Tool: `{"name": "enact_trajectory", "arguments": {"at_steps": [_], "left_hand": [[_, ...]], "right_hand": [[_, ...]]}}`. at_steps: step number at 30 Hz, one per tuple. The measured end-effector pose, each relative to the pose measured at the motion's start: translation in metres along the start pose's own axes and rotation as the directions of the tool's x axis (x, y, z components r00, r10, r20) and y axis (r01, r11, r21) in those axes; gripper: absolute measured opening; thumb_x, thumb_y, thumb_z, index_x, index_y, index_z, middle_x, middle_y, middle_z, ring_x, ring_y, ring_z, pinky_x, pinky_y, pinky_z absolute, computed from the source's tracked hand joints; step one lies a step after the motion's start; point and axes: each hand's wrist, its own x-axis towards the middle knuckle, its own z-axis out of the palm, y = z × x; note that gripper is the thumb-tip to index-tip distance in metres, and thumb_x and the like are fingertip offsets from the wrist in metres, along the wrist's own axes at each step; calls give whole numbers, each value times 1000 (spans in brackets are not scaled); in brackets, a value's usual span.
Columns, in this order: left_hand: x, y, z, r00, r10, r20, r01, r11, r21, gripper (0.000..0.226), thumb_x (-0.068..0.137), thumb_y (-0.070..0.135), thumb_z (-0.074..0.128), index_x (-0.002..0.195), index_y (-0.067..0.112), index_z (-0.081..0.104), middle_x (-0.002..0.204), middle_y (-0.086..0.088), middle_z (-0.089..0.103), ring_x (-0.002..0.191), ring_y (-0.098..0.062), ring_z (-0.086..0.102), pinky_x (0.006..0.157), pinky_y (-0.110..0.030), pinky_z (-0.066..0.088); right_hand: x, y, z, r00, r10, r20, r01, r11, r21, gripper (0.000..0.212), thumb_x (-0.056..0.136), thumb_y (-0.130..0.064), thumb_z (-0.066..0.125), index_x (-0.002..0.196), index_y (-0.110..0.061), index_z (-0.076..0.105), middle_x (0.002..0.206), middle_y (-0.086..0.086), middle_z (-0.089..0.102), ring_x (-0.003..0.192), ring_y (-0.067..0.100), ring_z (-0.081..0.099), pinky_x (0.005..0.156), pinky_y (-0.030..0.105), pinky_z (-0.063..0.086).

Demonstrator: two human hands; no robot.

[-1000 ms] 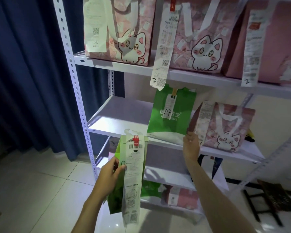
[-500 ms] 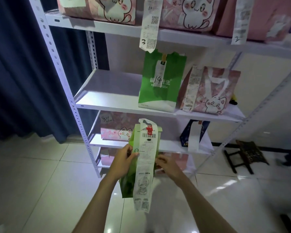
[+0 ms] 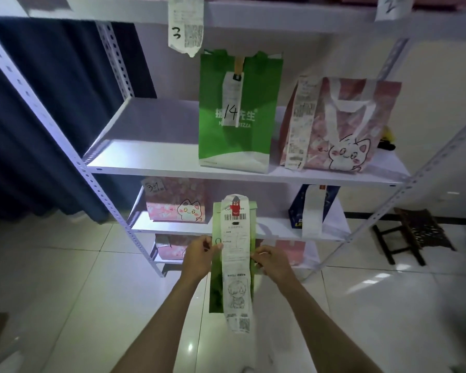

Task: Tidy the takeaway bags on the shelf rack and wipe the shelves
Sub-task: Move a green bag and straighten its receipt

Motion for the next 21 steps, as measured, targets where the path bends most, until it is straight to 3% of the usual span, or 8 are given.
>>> {"name": "enact_trajectory", "arguments": {"at_steps": [4, 8, 12, 14, 16, 18, 21], "left_hand": [[33, 0, 12, 1000, -16, -16, 17, 1000, 24, 31, 93, 23, 74, 75, 13, 51, 90, -16, 72, 84, -38, 69, 71, -55, 61], [58, -6, 22, 998, -65, -12, 65, 998, -10, 27, 96, 22, 70, 82, 11, 49, 94, -10, 71, 85, -31, 72, 67, -53, 64], [90, -8, 24, 998, -51, 21, 51, 999, -8, 25, 97, 19, 68, 94, -1, 53, 97, -8, 71, 90, -29, 72, 66, -49, 64], [106, -5, 25, 999, -31, 5, 31, 999, 11, 25, 98, 18, 67, 97, -4, 55, 95, -7, 69, 89, -29, 70, 62, -38, 64], [121, -4, 29, 1000, -13, -21, 13, 1000, -1, 24, 99, 15, 64, 100, -7, 54, 92, -4, 67, 83, -23, 68, 51, -17, 55], [131, -2, 31, 999, 12, -39, -13, 999, -41, 20, 100, 12, 62, 98, -6, 53, 91, 2, 66, 82, -16, 67, 51, -12, 52], [150, -4, 32, 998, 50, -31, -52, 995, -90, 21, 99, 15, 64, 93, 0, 51, 97, 2, 69, 94, -22, 71, 66, -28, 63]], "right_hand": [[29, -3, -4, 1000, 27, 11, -27, 1000, 10, 17, 96, -8, 65, 80, -10, 70, 75, 1, 72, 61, 12, 64, 49, 15, 48], [63, -4, 2, 997, 81, 11, -81, 996, 38, 9, 94, -6, 64, 95, -1, 71, 88, 17, 77, 60, 19, 68, 53, 27, 57], [102, 1, 11, 1000, 8, 2, -8, 1000, -21, 9, 95, -9, 62, 92, -5, 70, 83, 12, 76, 58, 20, 70, 54, 29, 56], [122, 0, 12, 1000, -13, 4, 13, 1000, 13, 9, 96, -10, 64, 89, -8, 69, 81, 7, 75, 58, 21, 70, 53, 29, 54], [142, -3, 12, 999, -42, 1, 42, 998, 51, 8, 96, -14, 68, 89, -10, 70, 85, 8, 74, 61, 24, 71, 59, 34, 55], [159, -5, 13, 995, -95, -30, 96, 994, 48, 8, 96, -20, 69, 92, -12, 70, 91, 10, 74, 65, 27, 73, 63, 37, 57], [178, -9, 15, 983, -159, -91, 160, 987, 4, 12, 97, -22, 68, 93, -11, 69, 90, 11, 74, 71, 27, 75, 64, 34, 60]]}}
